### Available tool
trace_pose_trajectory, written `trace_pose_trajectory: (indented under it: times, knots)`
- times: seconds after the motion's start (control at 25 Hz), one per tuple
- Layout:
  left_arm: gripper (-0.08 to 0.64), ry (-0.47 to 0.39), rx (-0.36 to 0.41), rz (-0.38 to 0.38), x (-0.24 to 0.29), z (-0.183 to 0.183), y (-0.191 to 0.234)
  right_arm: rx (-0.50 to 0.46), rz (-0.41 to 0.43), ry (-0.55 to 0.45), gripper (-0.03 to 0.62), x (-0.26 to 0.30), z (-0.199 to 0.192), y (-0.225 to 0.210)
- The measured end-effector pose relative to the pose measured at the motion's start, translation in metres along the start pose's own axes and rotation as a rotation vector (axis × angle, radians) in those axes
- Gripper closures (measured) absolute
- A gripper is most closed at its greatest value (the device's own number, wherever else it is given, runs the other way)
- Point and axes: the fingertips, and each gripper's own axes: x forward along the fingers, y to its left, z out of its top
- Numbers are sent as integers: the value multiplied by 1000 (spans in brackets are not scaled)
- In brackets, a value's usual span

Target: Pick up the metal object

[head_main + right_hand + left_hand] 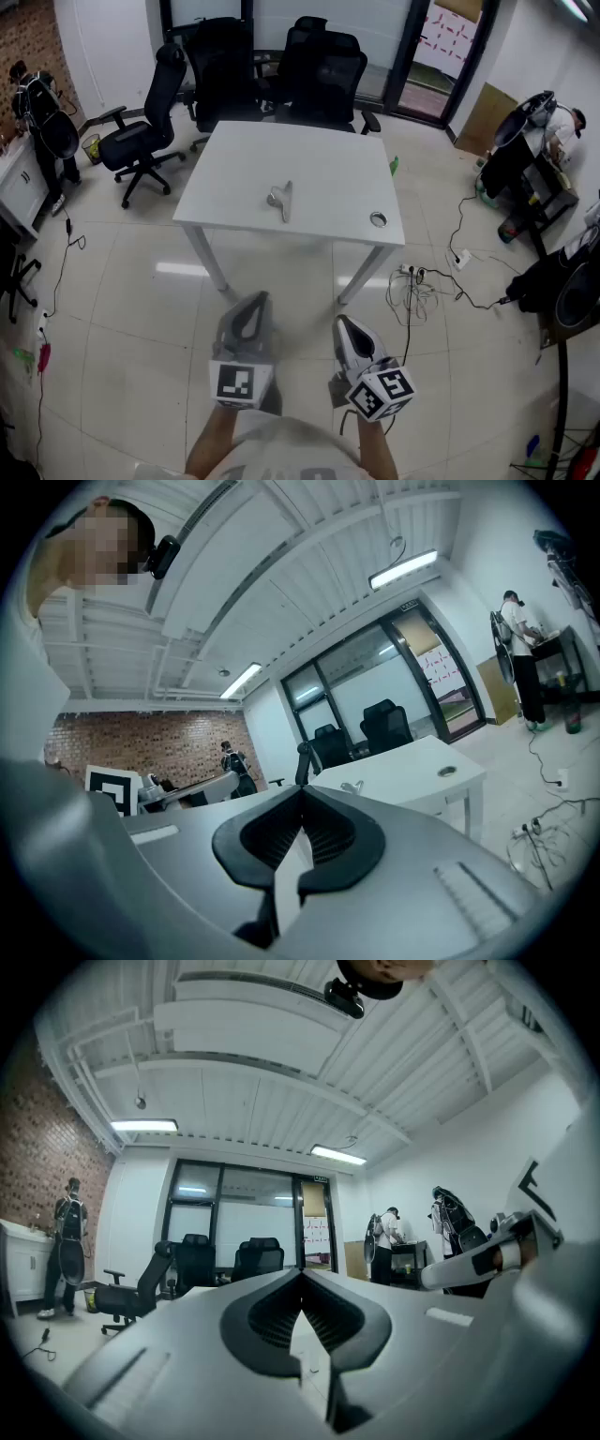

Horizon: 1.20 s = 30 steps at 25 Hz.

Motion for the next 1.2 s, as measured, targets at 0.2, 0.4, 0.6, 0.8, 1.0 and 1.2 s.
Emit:
trace_pose_trajectory:
  times: [0.2,0.4,0.6,0.8,1.0,1.2]
  knots:
    - [558,-6,-19,-21,106,8,66,-53,16,-22,580,118,49,-24]
    - [558,-35,117,-110,188,18,89,-64,6,-58,580,194,83,-46]
    - [558,30,67,-10,236,-4,116,-66,2,-16,580,237,85,-72]
    - [558,81,38,21,260,-29,123,-48,37,9,580,262,92,-89]
    - [526,241,-25,-12,287,-90,122,-15,46,19,580,271,90,-98]
    - [374,407,-77,11,316,-173,135,-14,47,25,580,271,89,-104]
